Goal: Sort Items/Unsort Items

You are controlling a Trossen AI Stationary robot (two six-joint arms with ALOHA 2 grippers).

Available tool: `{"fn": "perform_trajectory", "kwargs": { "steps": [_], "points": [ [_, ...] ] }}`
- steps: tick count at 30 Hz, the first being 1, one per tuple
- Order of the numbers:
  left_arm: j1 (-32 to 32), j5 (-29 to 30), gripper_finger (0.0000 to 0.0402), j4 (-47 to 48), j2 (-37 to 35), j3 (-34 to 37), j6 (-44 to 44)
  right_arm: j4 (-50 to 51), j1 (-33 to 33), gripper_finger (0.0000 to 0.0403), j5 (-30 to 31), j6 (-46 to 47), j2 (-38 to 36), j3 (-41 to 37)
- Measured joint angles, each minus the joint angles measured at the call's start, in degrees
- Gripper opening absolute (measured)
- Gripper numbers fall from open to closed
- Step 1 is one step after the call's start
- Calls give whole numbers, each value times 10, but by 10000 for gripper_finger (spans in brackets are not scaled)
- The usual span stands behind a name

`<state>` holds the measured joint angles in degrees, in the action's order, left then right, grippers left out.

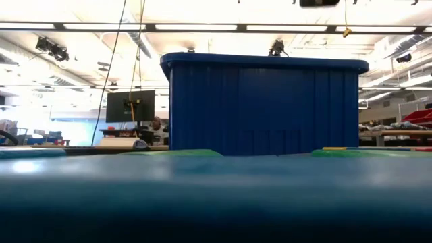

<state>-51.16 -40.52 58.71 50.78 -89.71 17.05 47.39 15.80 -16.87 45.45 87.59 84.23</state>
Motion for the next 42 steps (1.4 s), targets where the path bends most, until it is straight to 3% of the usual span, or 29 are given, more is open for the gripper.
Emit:
{"fn": "perform_trajectory", "kwargs": {
  "steps": [4,8,18,23,36,42],
  "points": [
    [0,-31,1,0,1,0,0,-151,12,2,38,103,0,-99],
    [0,-53,1,0,2,0,-1,-213,16,13,89,209,0,-184],
    [0,-63,1,0,2,0,6,-350,9,143,132,294,4,-338],
    [0,-63,1,0,2,0,15,-361,-7,181,160,304,4,-380],
    [0,-62,1,0,2,0,32,-501,-24,186,157,306,4,-467],
    [0,-60,1,1,2,0,32,-565,-24,184,129,306,51,-472]
  ]
}}
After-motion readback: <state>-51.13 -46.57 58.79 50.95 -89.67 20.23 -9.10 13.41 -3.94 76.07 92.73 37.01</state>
